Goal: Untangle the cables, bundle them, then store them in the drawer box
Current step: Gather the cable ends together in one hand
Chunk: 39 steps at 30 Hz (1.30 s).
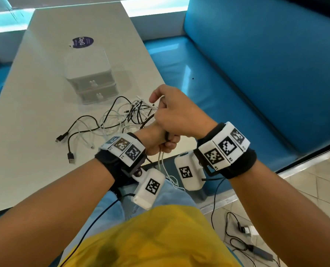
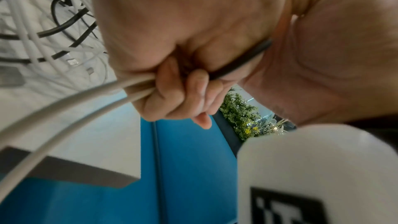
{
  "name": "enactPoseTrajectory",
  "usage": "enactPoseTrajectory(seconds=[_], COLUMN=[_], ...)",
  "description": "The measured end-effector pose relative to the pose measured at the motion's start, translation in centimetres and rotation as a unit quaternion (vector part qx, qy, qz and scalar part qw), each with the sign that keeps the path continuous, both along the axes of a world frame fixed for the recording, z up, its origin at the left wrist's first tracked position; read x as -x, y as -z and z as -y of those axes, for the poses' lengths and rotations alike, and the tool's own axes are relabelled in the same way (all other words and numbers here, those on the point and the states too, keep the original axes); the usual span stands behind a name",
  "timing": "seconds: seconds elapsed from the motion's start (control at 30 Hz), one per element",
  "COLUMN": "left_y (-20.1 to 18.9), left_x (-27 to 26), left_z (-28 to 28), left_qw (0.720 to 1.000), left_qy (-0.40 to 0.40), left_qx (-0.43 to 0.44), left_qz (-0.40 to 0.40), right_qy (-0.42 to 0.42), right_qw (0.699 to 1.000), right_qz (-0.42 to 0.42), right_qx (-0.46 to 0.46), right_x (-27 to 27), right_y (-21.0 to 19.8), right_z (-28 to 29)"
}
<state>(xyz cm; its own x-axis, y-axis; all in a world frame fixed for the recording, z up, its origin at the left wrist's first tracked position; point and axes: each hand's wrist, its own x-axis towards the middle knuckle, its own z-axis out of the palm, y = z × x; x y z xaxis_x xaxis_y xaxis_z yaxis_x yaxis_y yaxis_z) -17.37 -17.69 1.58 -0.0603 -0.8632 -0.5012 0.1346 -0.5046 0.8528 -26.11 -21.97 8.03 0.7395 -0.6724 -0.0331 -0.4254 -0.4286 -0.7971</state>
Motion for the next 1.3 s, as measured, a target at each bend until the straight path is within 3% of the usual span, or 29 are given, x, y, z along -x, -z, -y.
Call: enactPoseTrajectory(seconds=[0.13,0.2,0.27,0.37,0.47,0.53,0.6,0.67,0.73,0.83,1.03,1.17,1.3], left_y=[-0.5,-0.9,-1.0,-2.1,-3.6,-4.2,-4.7,-5.0,-5.0,-4.6,-3.9,-3.7,-3.3], left_x=[0.6,0.8,0.6,0.2,-0.2,-0.1,0.3,0.8,0.9,0.5,0.0,0.2,0.3], left_z=[-0.8,-1.2,-1.4,-0.9,0.2,1.0,1.6,2.0,2.3,2.2,1.5,1.4,1.5], left_qw=[0.997,0.995,0.996,0.989,0.968,0.959,0.953,0.945,0.937,0.939,0.943,0.940,0.950], left_qy=[0.019,-0.005,-0.050,-0.143,-0.220,-0.232,-0.235,-0.240,-0.247,-0.256,-0.266,-0.279,-0.253], left_qx=[-0.056,-0.090,-0.073,0.008,0.076,0.106,0.129,0.151,0.163,0.173,0.200,0.181,0.179], left_qz=[-0.039,-0.048,-0.028,0.021,0.088,0.120,0.140,0.165,0.186,0.153,0.003,-0.084,-0.048], right_qy=[0.090,0.151,0.176,0.167,0.166,0.156,0.073,-0.002,-0.010,0.013,0.075,0.086,0.091], right_qw=[0.996,0.987,0.983,0.985,0.966,0.971,0.994,0.997,0.998,0.998,0.975,0.971,0.978], right_qz=[0.002,0.004,0.003,-0.050,-0.167,-0.119,-0.054,-0.071,-0.054,0.021,0.151,0.164,0.132], right_qx=[0.011,0.058,0.047,-0.002,0.107,0.135,0.054,-0.017,-0.028,-0.057,-0.144,-0.151,-0.137], right_x=[0.4,1.2,2.5,4.3,5.3,5.2,5.0,4.7,4.5,4.5,4.1,3.8,4.1], right_y=[0.3,0.6,0.9,1.1,1.8,1.3,0.4,0.0,0.3,1.3,3.3,3.9,4.0], right_z=[1.7,2.5,3.4,4.6,5.1,4.9,4.4,3.9,3.5,3.3,2.7,2.6,2.9])
